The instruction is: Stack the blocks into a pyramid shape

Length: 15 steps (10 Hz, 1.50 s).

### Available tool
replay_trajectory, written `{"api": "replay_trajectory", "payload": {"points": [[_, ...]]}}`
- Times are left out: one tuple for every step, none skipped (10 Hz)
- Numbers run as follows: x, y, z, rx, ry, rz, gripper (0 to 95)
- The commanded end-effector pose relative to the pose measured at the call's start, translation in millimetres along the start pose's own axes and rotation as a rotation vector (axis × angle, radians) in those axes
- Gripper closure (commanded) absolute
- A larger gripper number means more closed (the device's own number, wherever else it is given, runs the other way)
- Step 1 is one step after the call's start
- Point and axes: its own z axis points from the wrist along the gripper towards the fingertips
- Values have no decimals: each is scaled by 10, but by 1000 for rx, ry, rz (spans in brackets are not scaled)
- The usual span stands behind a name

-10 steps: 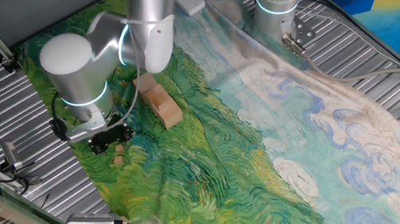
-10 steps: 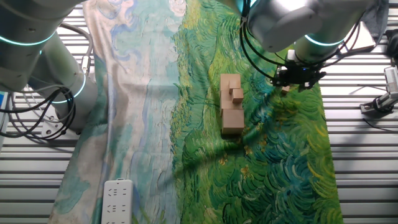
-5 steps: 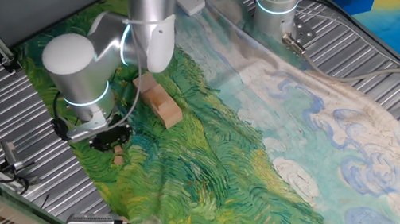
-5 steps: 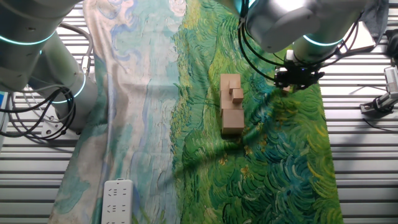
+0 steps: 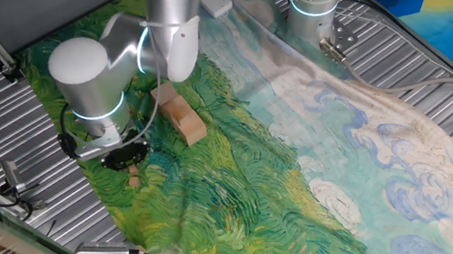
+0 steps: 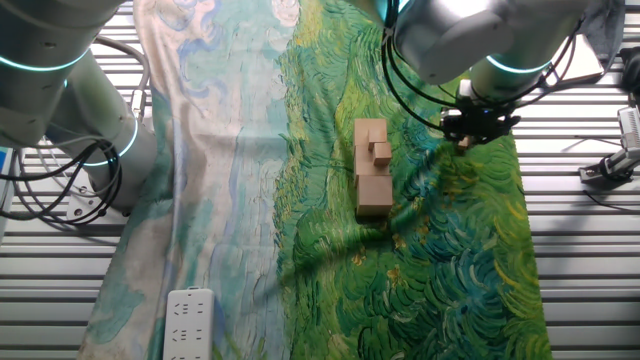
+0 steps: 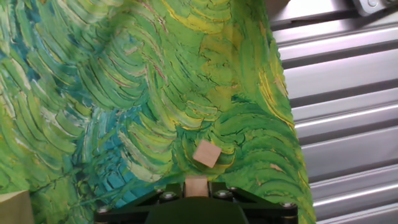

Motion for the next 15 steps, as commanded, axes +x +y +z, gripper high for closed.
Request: {"api": "replay_trajectory", "payload": {"points": [[49, 28, -211, -10, 0, -7, 950], [82, 51, -337, -14, 0, -25, 950], [126, 118, -487, -29, -7, -33, 950], [170, 274, -670, -52, -20, -27, 950], [192, 426, -809, -55, -16, -34, 950], [225, 607, -942, -54, -10, -42, 950], [277, 766, -1027, -55, -10, -45, 950], [368, 924, -1083, -55, -12, -47, 950], [439, 1009, -1103, -56, -13, -51, 950], [532, 1120, -1114, -57, -17, -50, 950], [638, 1269, -1106, -56, -25, -48, 950], [683, 1343, -1095, -51, -25, -47, 950], [732, 1442, -1072, -44, -27, -44, 950], [751, 1501, -1049, -39, -32, -43, 950], [760, 1563, -1015, -34, -38, -36, 950]]}}
